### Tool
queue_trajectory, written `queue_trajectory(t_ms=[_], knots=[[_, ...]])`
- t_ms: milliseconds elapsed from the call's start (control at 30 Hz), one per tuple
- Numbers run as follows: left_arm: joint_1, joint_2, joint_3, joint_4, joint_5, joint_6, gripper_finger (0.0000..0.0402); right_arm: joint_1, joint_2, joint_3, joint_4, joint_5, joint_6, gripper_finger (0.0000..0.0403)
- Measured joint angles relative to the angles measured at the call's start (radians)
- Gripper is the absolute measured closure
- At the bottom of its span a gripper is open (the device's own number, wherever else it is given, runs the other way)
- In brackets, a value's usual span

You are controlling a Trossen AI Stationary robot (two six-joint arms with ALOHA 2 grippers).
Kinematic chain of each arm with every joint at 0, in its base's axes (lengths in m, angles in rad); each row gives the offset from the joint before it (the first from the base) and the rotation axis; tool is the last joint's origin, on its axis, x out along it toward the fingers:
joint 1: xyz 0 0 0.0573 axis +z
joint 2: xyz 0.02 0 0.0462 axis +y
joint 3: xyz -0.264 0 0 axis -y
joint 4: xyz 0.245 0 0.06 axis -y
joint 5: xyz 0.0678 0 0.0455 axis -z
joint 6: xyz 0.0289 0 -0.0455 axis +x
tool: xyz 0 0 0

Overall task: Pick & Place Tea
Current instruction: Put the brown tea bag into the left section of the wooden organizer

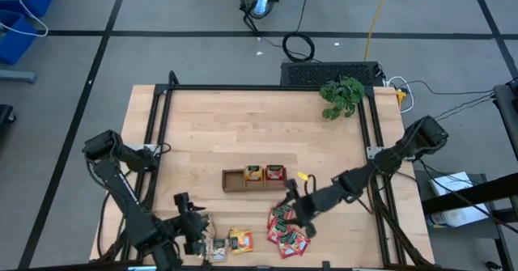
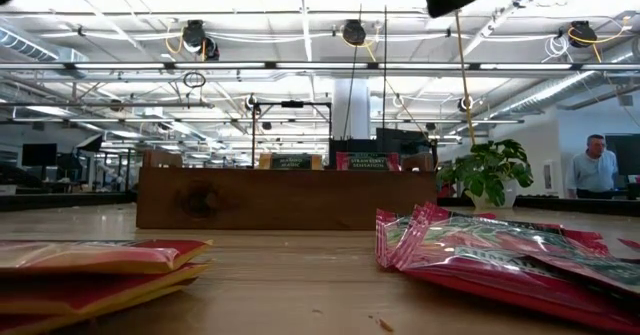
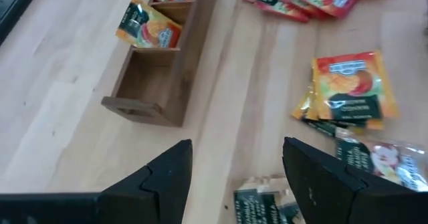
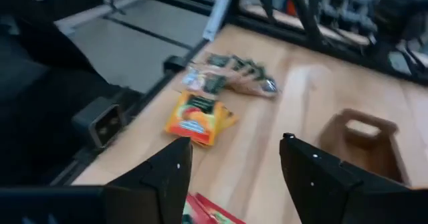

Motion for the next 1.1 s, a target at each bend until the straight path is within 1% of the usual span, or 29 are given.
queue_trajectory(t_ms=[133,200,267,333,400,467,500,567,600,700,800,967,1100], knots=[[-0.030,0.000,0.000,0.002,-0.020,-0.033,0.0167,0.025,0.000,-0.110,0.214,0.001,-0.064,0.0195],[-0.039,0.000,-0.007,0.007,-0.044,-0.066,0.0167,0.027,0.000,-0.159,0.325,0.001,-0.062,0.0196],[-0.046,0.000,-0.020,0.007,-0.064,-0.122,0.0167,0.026,0.000,-0.193,0.395,0.002,-0.022,0.0196],[-0.048,0.000,-0.032,0.007,-0.092,-0.172,0.0167,0.026,0.000,-0.200,0.399,0.005,0.013,0.0196],[-0.044,0.000,-0.041,0.014,-0.112,-0.203,0.0167,0.024,0.009,-0.193,0.385,0.038,0.041,0.0196],[-0.039,0.001,-0.045,0.039,-0.099,-0.214,0.0167,0.022,0.035,-0.179,0.382,0.079,0.051,0.0196],[-0.036,0.001,-0.046,0.060,-0.080,-0.218,0.0167,0.018,0.053,-0.169,0.376,0.082,0.053,0.0196],[-0.034,0.001,-0.046,0.134,-0.032,-0.188,0.0167,0.004,0.104,-0.125,0.377,0.070,0.076,0.0196],[-0.035,0.002,-0.046,0.181,-0.008,-0.159,0.0167,-0.007,0.128,-0.099,0.376,0.042,0.098,0.0196],[-0.035,0.016,-0.046,0.324,0.044,-0.065,0.0171,-0.041,0.222,0.021,0.322,-0.087,0.151,0.0196],[-0.035,0.048,-0.046,0.435,0.100,-0.017,0.0186,-0.059,0.320,0.164,0.214,-0.176,0.141,0.0196],[-0.057,0.119,-0.046,0.503,0.203,-0.023,0.0221,-0.100,0.460,0.381,0.038,-0.306,0.121,0.0196],[-0.094,0.148,-0.045,0.524,0.249,-0.054,0.0242,-0.147,0.551,0.483,-0.011,-0.316,0.119,0.0195]])
